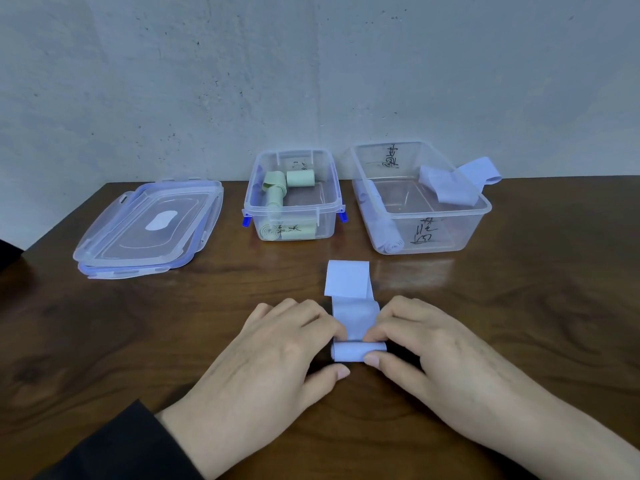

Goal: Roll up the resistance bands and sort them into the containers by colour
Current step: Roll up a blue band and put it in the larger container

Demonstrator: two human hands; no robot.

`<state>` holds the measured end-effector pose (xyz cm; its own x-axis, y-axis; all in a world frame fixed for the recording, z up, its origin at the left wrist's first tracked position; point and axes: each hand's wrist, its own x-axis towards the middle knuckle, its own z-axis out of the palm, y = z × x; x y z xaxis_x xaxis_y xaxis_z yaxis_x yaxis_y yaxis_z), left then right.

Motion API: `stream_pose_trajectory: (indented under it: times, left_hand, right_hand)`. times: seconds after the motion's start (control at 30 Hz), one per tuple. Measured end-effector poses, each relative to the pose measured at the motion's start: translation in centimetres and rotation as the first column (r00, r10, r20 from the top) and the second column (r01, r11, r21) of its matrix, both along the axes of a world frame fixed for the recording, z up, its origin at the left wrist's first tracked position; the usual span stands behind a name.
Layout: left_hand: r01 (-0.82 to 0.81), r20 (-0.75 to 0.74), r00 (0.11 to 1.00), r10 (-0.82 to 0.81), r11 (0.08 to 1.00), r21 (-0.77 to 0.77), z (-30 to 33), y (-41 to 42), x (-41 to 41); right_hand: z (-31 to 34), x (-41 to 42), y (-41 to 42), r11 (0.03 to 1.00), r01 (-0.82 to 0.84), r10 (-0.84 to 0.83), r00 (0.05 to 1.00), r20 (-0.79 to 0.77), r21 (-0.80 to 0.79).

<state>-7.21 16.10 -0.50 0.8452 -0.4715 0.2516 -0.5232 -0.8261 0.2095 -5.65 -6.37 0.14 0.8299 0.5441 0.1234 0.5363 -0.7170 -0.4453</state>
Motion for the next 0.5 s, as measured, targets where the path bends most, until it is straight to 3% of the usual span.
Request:
stream_pose_trajectory:
  times: [0.5]
  left_hand:
    - [-0.009,-0.018,1.000,0.009,1.000,0.014,0.17,-0.02,0.01]
  right_hand:
    - [-0.24,0.05,0.06,1.000,-0.002,0.002,1.000,0.018,-0.023]
